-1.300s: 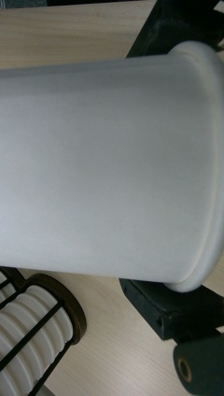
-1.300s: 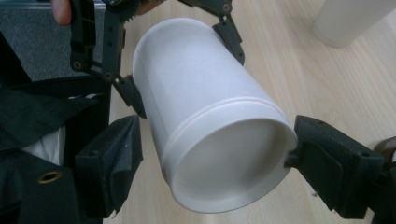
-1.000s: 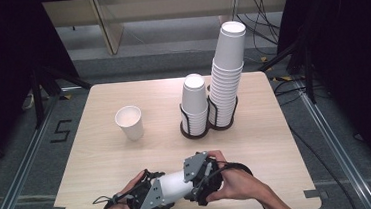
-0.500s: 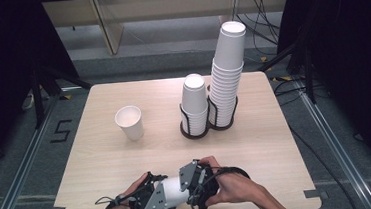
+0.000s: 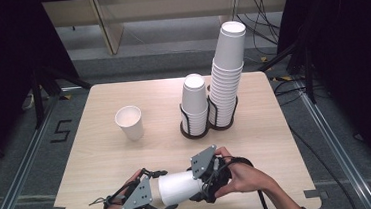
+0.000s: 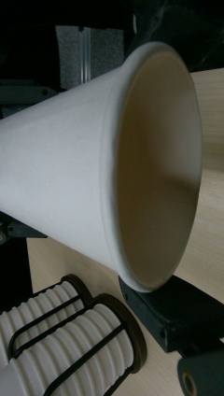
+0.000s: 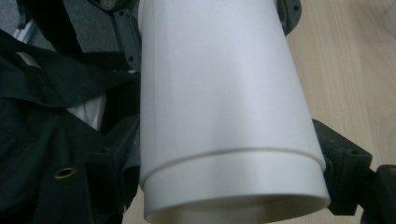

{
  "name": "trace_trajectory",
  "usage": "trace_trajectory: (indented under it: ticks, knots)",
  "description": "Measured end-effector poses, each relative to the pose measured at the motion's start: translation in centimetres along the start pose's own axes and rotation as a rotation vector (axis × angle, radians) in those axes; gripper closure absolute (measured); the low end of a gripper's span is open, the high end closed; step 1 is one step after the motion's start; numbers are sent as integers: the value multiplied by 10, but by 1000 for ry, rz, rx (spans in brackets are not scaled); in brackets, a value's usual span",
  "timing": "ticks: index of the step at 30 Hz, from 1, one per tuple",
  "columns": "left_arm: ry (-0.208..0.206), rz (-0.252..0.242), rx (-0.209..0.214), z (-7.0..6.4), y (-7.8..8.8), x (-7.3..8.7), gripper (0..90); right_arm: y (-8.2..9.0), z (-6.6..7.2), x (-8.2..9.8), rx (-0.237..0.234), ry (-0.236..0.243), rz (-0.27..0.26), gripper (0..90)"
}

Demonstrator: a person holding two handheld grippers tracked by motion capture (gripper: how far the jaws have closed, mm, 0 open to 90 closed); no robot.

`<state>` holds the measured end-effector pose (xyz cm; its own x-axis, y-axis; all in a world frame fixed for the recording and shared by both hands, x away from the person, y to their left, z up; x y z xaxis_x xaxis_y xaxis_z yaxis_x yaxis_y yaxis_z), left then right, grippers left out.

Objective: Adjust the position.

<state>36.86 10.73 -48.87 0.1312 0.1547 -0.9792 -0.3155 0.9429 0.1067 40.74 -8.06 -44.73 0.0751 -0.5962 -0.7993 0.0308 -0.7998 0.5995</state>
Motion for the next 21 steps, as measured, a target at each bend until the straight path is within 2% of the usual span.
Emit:
trace_trajectory:
  ticks: [6,10,14,15,16,17,18,19,20,21]
  knots:
    - [-16,-5,16,0,2,-5,97,1,0,4,-27,-32,-14,233]
    - [-13,28,11,-1,1,-3,109,-2,2,5,-6,-37,21,220]
    - [-18,90,4,-3,-2,-2,111,-7,4,5,52,-7,86,171]
    - [-31,105,2,-3,-2,-3,111,-8,7,3,64,-7,99,169]
    - [-22,98,4,-4,-3,-4,111,-9,8,1,64,19,105,174]
    - [-28,104,3,-5,-3,-5,111,-10,11,-1,67,19,112,175]
    - [-28,104,6,-6,-3,-7,111,-12,12,-3,81,45,119,174]
    - [-29,107,8,-7,-3,-8,111,-14,16,-3,93,8,133,172]
    - [-34,118,6,-7,-3,-8,111,-16,18,-4,105,5,141,171]
    - [-44,118,6,-7,-4,-8,111,-19,15,-6,91,80,133,181]
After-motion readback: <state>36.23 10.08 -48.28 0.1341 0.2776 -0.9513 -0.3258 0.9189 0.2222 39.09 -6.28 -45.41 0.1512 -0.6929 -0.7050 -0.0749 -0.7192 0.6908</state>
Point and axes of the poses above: each handheld gripper's, and its own axes: y roughly backward along the jaws, x roughly out of its underside, z roughly to its left, the point moved 4 cm from there along -y, roughly forward along the jaws, and after that the axes turned 14 degrees about -z, right-handed, at the moved point
